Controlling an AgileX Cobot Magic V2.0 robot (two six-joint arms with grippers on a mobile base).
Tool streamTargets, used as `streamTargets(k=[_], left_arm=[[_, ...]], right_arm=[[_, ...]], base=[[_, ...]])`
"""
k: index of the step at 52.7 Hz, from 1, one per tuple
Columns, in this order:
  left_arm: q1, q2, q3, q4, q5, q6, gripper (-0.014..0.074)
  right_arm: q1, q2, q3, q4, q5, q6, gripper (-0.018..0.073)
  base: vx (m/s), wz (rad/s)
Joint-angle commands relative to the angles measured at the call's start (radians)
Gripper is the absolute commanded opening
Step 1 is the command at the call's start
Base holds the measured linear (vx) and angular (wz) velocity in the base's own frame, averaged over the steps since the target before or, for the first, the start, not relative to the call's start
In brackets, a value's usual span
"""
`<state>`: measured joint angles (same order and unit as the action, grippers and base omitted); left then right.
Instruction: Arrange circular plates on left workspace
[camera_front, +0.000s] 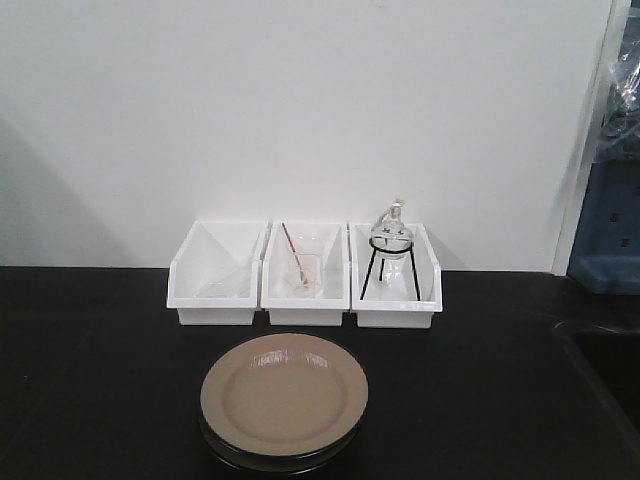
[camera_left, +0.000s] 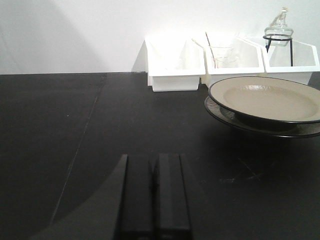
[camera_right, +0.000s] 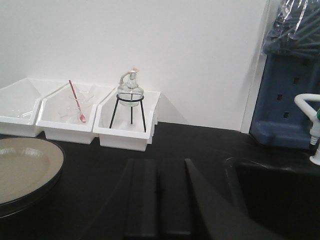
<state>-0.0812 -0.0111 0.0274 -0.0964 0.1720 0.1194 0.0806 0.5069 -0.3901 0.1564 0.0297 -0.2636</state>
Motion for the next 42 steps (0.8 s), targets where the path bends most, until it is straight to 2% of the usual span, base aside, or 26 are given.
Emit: streamTargets(k=[1, 6, 14, 20, 27, 42], left_arm=[[-0.006, -0.017, 0.02, -0.004, -0.091, -0.009, 0.0002], [-0.006, -0.017, 0.02, -0.004, -0.091, -0.009, 0.0002], [-0.006, -0.016, 0.02, -0.004, -0.091, -0.009, 0.0002], [-0.006, -0.016, 0.02, -0.004, -0.091, -0.009, 0.0002], [-0.006, -0.017, 0.02, -0.004, -0.09, -0.009, 0.0002], [-0.006, -0.016, 0.02, -0.004, -0.09, -0.009, 0.0002]], right_arm=[[-0.001, -0.033, 0.003, -0.045, -0.072, 0.023, -0.0003], [-0.001, -0.127, 0.111, -0.058, -0.057, 0.136, -0.0003], [-0.001, -0.303, 0.33, -0.196, -0.058, 0.264, -0.0003], [-0.001, -0.415, 0.442, -0.202, -0.06, 0.264, -0.0003], [-0.001, -0.532, 0.44, -0.204, 0.027, 0.254, -0.0003], [0.0, -0.53, 0.44, -0.202, 0.034, 0.255, -0.0003]], base=[[0.0, 0.0], [0.0, 0.0], [0.0, 0.0], [0.0, 0.0], [0.0, 0.0], [0.0, 0.0]])
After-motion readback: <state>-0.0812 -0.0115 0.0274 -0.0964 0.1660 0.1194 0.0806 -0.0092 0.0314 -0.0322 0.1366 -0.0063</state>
